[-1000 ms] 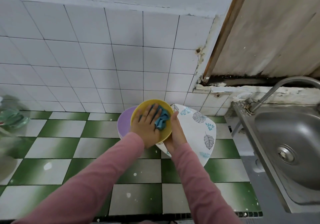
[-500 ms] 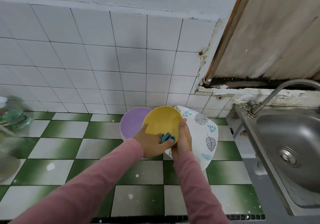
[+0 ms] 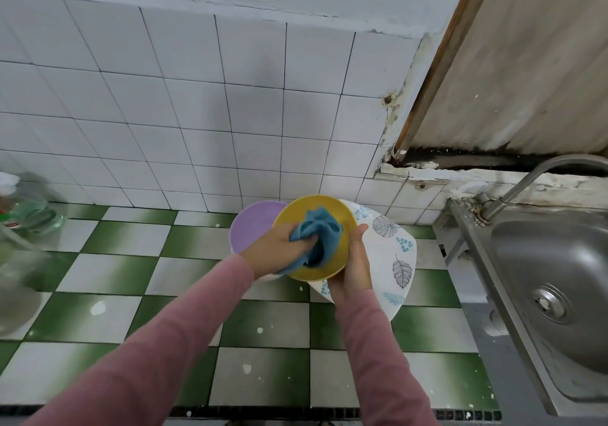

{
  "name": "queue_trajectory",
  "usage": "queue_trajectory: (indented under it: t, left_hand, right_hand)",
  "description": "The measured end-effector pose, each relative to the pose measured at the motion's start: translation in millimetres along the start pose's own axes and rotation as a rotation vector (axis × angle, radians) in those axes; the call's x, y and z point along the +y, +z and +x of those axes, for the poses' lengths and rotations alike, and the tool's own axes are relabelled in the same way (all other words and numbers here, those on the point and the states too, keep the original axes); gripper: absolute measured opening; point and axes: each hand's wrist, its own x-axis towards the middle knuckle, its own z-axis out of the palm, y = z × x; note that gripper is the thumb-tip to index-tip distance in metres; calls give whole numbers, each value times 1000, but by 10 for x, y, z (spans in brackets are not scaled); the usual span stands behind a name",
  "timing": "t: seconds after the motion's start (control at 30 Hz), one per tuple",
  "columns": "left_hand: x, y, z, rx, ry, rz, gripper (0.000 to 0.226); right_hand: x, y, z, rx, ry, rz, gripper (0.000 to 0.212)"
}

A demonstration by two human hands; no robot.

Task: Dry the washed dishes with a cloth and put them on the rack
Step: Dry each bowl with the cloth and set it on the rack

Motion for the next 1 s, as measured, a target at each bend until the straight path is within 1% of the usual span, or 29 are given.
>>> queue_trajectory:
  t: [0.07, 0.1, 0.13, 0.17, 0.2, 0.23, 0.27, 0.3, 0.33, 0.37, 0.47, 0.5, 0.57, 0.6, 0.63, 0.67, 0.7, 0.77, 0.83, 0.9, 0.93, 1.0]
  left_hand:
    - [43, 179, -12, 336, -4, -272, 10]
    - [45, 268, -10, 510, 25, -350, 12]
    - [19, 339, 15, 662, 71, -378, 13]
    - [-6, 381, 34, 769, 133, -351, 13]
    - [-25, 401, 66, 806, 191, -287, 16]
    - [-73, 408, 127, 769, 237, -133, 31]
    - [-138, 405, 207, 655, 244, 142, 51]
    - [-201, 420, 265, 512, 211, 439, 67]
    - [-274, 439, 319, 382, 171, 666, 77]
    - [-310, 467, 340, 287, 133, 748, 85]
    - [-423, 549, 412, 131, 99, 705, 105]
    - [-418, 553, 394, 66, 87, 710, 105]
    - [-332, 504, 322, -124, 59, 781, 77]
    - [-292, 464, 287, -193, 53, 829, 67]
    - [-266, 437, 258, -235, 54, 892, 63]
    - [-286, 416, 250, -259, 47, 956, 62]
    - [-300, 400, 236, -250, 16, 997, 62]
    - [-354, 352, 226, -154, -49, 1064, 63]
    - [-382, 311, 227, -44, -51, 1144, 64]
    - [-373, 299, 229, 25, -27, 1145, 66]
    - [-362, 300, 229, 22, -15, 1106, 69]
    - [-333, 298, 210, -66, 5, 995, 80]
  right_hand:
    - [-14, 8, -6, -47, -37, -1, 108]
    - [-19, 16, -9, -55, -43, 9, 105]
    - [-18, 14, -17, -62, -43, 23, 102]
    - [-3, 12, -3, -76, -40, 36, 100]
    - [5, 31, -9, -93, -35, 44, 99]
    - [14, 65, -23, -119, -26, 48, 99]
    - [15, 112, -48, -131, -16, 44, 95]
    - [19, 154, -68, -128, -21, 42, 88]
    - [30, 184, -83, -121, -36, 45, 81]
    - [61, 195, -78, -124, -44, 48, 80]
    - [156, 177, -79, -148, -11, 51, 93]
    - [159, 159, -80, -137, 6, 61, 92]
    - [146, 111, -60, -128, 33, 105, 80]
    - [128, 87, -51, -125, 49, 128, 72]
    - [105, 61, -48, -111, 67, 141, 71]
    - [82, 35, -42, -93, 81, 130, 76]
    - [58, 20, -43, -78, 86, 103, 85]
    - [37, -16, -14, -69, 56, 23, 107]
    - [-4, -25, -5, -60, 2, -42, 116]
    - [-75, -24, 15, -68, -47, -63, 113]
    - [-112, -29, 29, -67, -63, -64, 108]
    - [-187, -59, 72, -58, -83, -41, 91]
